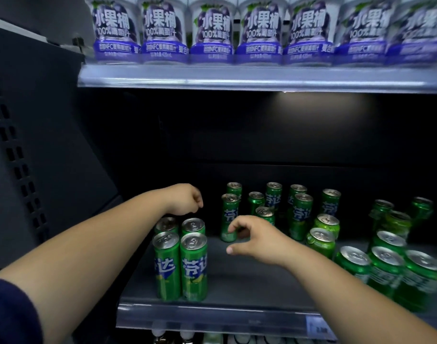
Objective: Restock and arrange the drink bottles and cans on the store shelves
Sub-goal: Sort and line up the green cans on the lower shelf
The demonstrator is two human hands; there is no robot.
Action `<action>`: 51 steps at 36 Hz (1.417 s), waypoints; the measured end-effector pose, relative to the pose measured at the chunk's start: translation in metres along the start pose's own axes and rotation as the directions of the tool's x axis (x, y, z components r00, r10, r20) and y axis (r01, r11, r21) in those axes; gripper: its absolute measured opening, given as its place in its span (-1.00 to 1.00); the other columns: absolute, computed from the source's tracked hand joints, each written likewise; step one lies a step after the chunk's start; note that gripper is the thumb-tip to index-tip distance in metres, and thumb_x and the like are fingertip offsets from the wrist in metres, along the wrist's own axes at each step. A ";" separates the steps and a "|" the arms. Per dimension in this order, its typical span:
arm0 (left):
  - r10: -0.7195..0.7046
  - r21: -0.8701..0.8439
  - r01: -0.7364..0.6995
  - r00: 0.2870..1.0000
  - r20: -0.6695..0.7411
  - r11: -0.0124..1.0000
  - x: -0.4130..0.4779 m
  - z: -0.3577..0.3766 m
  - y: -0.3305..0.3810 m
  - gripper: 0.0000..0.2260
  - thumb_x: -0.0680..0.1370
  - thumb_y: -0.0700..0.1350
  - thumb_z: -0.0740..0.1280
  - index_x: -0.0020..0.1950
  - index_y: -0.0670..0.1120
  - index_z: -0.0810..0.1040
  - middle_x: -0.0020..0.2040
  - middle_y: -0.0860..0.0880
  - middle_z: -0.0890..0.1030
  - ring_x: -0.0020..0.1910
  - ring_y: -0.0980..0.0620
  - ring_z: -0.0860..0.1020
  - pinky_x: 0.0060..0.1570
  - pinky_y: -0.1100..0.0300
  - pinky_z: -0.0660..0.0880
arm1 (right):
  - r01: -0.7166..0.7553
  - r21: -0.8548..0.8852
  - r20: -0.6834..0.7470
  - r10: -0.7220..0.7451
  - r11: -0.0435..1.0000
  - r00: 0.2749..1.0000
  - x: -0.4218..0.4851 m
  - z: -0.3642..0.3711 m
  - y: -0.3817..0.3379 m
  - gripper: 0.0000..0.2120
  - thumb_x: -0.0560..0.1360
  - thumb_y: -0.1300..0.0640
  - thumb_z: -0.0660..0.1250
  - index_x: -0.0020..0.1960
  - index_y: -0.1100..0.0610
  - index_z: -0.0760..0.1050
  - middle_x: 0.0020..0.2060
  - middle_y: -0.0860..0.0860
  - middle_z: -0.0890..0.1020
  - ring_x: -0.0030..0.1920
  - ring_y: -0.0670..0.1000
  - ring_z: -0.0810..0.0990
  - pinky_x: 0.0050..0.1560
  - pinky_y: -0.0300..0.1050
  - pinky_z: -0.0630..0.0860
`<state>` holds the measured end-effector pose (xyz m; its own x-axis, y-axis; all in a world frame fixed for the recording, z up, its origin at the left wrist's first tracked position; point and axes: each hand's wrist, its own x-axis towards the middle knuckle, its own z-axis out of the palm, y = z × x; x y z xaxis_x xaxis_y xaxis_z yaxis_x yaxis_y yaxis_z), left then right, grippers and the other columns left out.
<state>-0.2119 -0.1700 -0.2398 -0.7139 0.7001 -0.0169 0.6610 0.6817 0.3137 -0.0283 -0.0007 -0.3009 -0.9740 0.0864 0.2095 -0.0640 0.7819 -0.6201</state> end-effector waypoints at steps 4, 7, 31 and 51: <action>0.063 0.015 -0.062 0.998 -0.030 0.998 0.007 0.009 0.024 -0.82 0.49 -0.14 0.42 0.08 0.04 0.63 -0.10 0.13 0.58 -0.03 0.09 0.56 -0.02 0.23 0.48 | -0.038 -0.026 -0.019 0.038 0.999 0.999 -0.008 -0.022 0.014 -0.63 0.37 0.00 0.61 0.08 -0.04 0.54 0.08 -0.06 0.59 0.05 0.00 0.61 0.07 -0.08 0.55; 0.074 0.012 -0.074 0.996 -0.056 0.997 0.011 0.017 0.038 -0.79 0.48 -0.10 0.44 0.11 0.07 0.62 -0.01 0.08 0.62 -0.02 0.08 0.58 0.00 0.20 0.54 | -0.076 -0.038 -0.009 0.076 0.996 0.997 -0.009 -0.039 0.024 -0.58 0.39 -0.03 0.59 0.18 -0.03 0.54 0.16 -0.09 0.56 0.05 -0.03 0.61 -0.02 -0.18 0.54; 0.162 -0.016 -0.162 0.985 0.065 0.987 0.099 0.028 0.040 -0.61 0.35 0.02 0.56 0.11 0.14 0.52 0.05 0.08 0.63 0.00 0.05 0.60 0.01 0.11 0.57 | -0.167 -0.122 -0.064 0.160 0.978 0.985 0.151 -0.062 0.079 -0.57 0.38 0.15 0.56 0.21 0.02 0.55 0.07 -0.01 0.64 0.04 -0.02 0.62 0.05 -0.07 0.60; 0.165 -0.017 -0.164 0.980 0.111 0.986 0.102 0.020 0.014 -0.52 0.28 0.09 0.61 0.12 0.04 0.58 0.02 0.10 0.63 -0.03 0.10 0.60 0.05 0.06 0.58 | -0.128 -0.180 -0.131 0.105 0.975 0.986 0.179 -0.039 0.091 -0.68 0.36 0.18 0.50 -0.02 -0.02 0.42 -0.15 0.00 0.63 -0.13 0.07 0.63 -0.10 0.09 0.60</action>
<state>-0.2712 -0.0850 -0.2567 -0.5647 0.8223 -0.0703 0.7653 0.5537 0.3282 -0.1998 0.1099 -0.2898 -0.9386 0.2482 0.2398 0.1014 0.8625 -0.4958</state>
